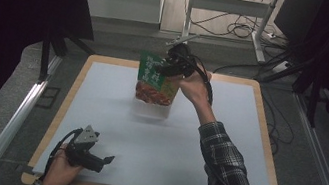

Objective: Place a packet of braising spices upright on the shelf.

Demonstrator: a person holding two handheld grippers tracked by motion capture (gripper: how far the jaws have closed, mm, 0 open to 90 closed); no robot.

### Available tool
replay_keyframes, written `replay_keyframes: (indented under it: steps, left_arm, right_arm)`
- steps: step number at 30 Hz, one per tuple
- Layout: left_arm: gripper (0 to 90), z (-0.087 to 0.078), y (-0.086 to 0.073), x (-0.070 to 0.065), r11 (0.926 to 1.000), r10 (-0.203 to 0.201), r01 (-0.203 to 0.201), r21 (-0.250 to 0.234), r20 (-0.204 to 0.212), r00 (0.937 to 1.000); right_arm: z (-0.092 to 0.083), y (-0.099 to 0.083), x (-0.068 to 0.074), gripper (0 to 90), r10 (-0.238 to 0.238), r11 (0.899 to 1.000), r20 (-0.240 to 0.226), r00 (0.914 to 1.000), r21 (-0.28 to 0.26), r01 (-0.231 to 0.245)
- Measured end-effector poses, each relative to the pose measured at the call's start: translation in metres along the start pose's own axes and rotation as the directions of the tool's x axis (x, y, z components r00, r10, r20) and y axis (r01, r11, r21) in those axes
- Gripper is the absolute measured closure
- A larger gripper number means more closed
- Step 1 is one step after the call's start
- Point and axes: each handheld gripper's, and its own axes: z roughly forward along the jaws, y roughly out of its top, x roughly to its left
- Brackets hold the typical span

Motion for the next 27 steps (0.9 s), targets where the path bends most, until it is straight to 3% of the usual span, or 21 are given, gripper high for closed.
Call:
replay_keyframes:
  steps: [5,17,27]
  left_arm:
    - [0.0,0.000,0.000,0.000,1.0000,-0.001,0.001,0.000,0.000,1.0000]
    - [0.0,0.000,0.000,0.000,1.0000,0.001,-0.001,0.004,-0.002,1.0000]
    - [0.0,0.000,0.000,0.000,1.0000,0.002,-0.002,0.005,-0.002,1.0000]
  right_arm:
    - [-0.003,-0.004,-0.004,33.1,0.020,1.000,-0.008,0.9998,-0.014,-0.020]
    - [-0.012,-0.010,-0.004,15.7,0.009,0.999,0.013,0.9999,-0.040,-0.009]
    - [-0.022,-0.020,-0.007,7.1,0.044,0.997,-0.021,0.9988,-0.061,-0.045]
